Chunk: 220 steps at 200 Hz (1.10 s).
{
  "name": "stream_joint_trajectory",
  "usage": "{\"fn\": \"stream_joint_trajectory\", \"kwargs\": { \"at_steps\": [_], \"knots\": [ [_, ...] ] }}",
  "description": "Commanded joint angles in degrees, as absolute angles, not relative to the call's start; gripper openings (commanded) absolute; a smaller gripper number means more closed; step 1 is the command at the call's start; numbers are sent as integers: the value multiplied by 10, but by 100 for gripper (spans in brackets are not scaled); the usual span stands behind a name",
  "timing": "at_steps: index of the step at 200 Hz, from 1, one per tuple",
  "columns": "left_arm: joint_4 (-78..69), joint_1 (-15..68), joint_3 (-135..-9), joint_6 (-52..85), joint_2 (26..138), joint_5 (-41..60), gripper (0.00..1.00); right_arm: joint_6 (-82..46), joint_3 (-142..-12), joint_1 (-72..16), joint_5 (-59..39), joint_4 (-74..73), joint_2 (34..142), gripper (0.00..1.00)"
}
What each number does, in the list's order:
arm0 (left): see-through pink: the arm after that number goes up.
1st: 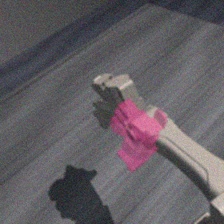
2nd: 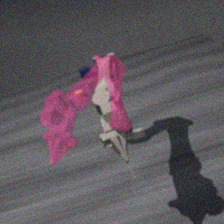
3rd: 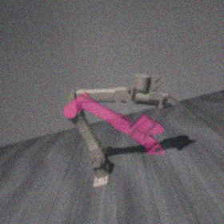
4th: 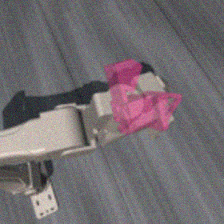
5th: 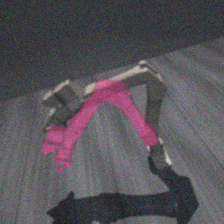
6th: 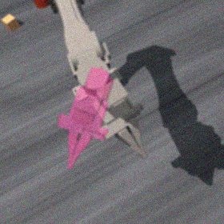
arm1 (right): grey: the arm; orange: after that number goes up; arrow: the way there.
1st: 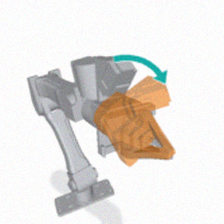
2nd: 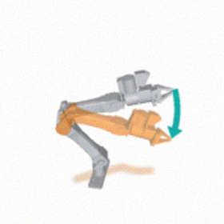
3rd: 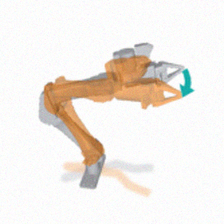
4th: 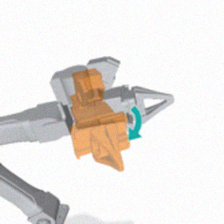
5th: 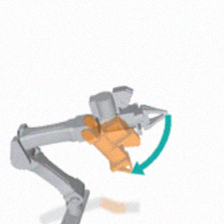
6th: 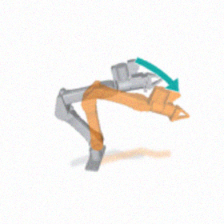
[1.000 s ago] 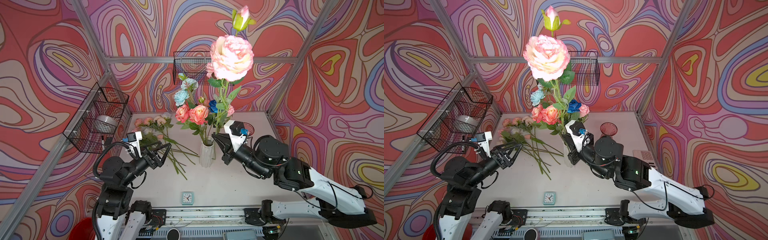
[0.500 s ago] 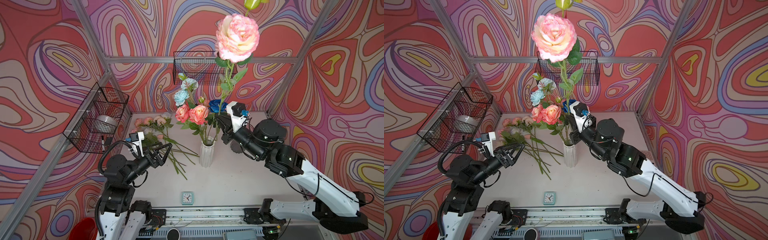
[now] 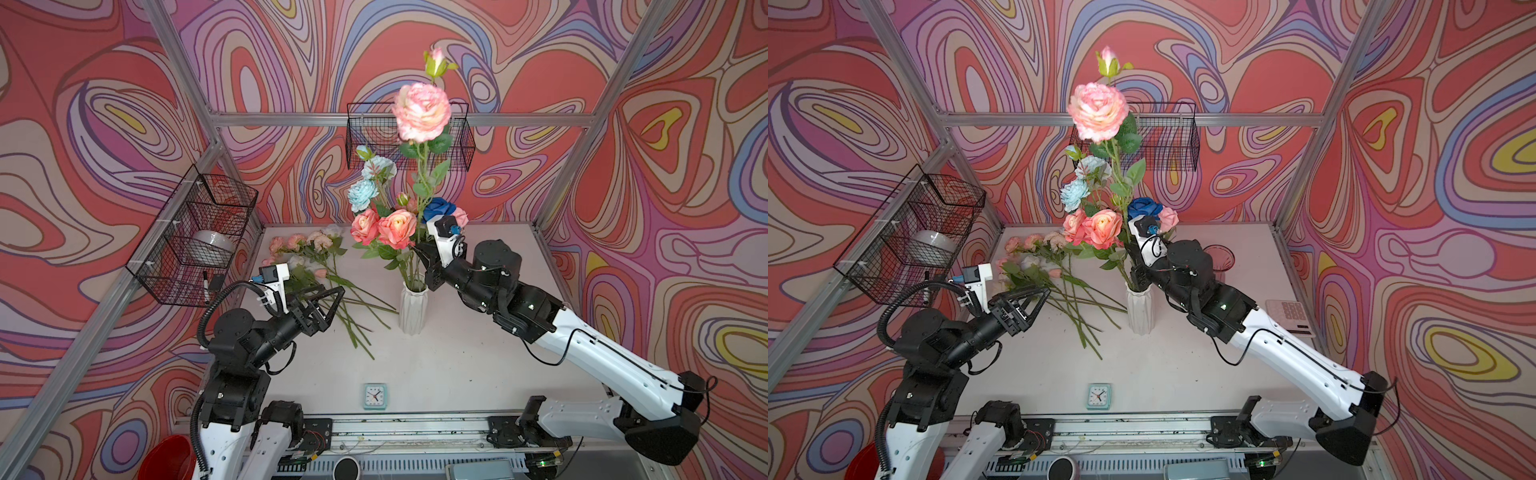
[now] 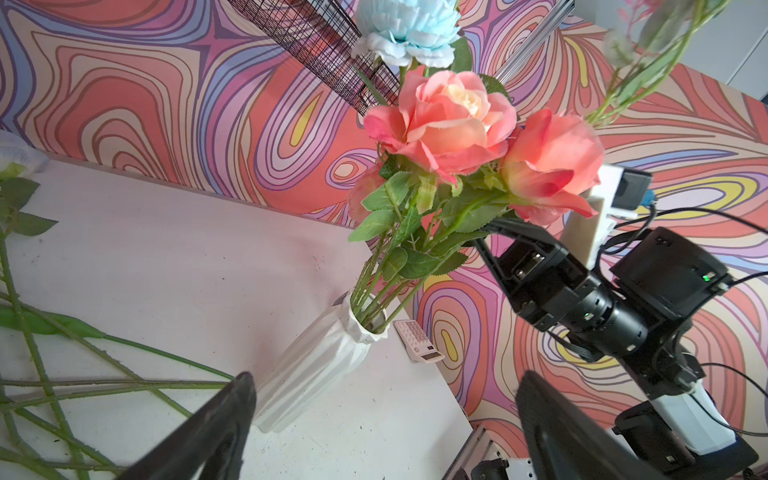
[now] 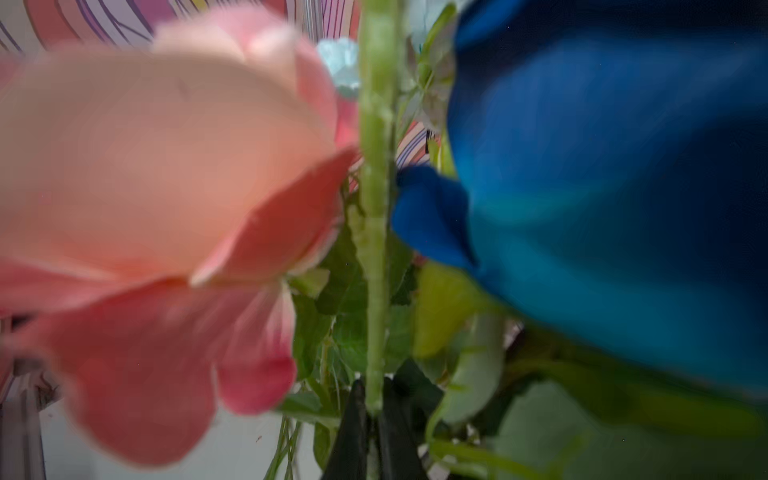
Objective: Arrange the flowers into the vase
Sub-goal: 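Lower the pale pink rose stem into the white vase with the right gripper, then open the right gripper and draw it back from the white vase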
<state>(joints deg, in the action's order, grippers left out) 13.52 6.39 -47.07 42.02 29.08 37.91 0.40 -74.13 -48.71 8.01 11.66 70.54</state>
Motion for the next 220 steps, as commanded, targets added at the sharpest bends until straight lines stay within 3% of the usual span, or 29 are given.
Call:
{"fn": "stream_joint_trajectory", "kwargs": {
  "at_steps": [1, 6, 32, 56, 83, 136, 162, 181, 202, 220],
  "knots": [
    [113, 65, -466, 419, 297, 389, 100, -38, -715, -485, 80, 101, 685, 0],
    [114, 65, -465, 419, 299, 390, 100, -45, -713, -485, 80, 107, 683, 0],
    [107, 65, -465, 426, 305, 395, 100, -75, -723, -485, 80, 153, 674, 41],
    [103, 65, -464, 429, 308, 399, 100, -111, -733, -486, 68, 199, 662, 55],
    [105, 65, -465, 429, 318, 399, 100, -138, -741, -486, 60, 242, 655, 60],
    [78, 65, -458, 446, 333, 416, 100, -161, -783, -486, 90, 301, 645, 60],
    [73, 65, -452, 451, 336, 421, 100, -161, -796, -486, 90, 310, 651, 57],
    [69, 65, -448, 454, 336, 422, 100, -159, -803, -486, 92, 318, 664, 44],
    [68, 65, -446, 454, 338, 423, 100, -157, -806, -486, 107, 324, 669, 15],
    [69, 65, -444, 454, 340, 424, 100, -153, -813, -486, 112, 333, 677, 0]
  ]
}}
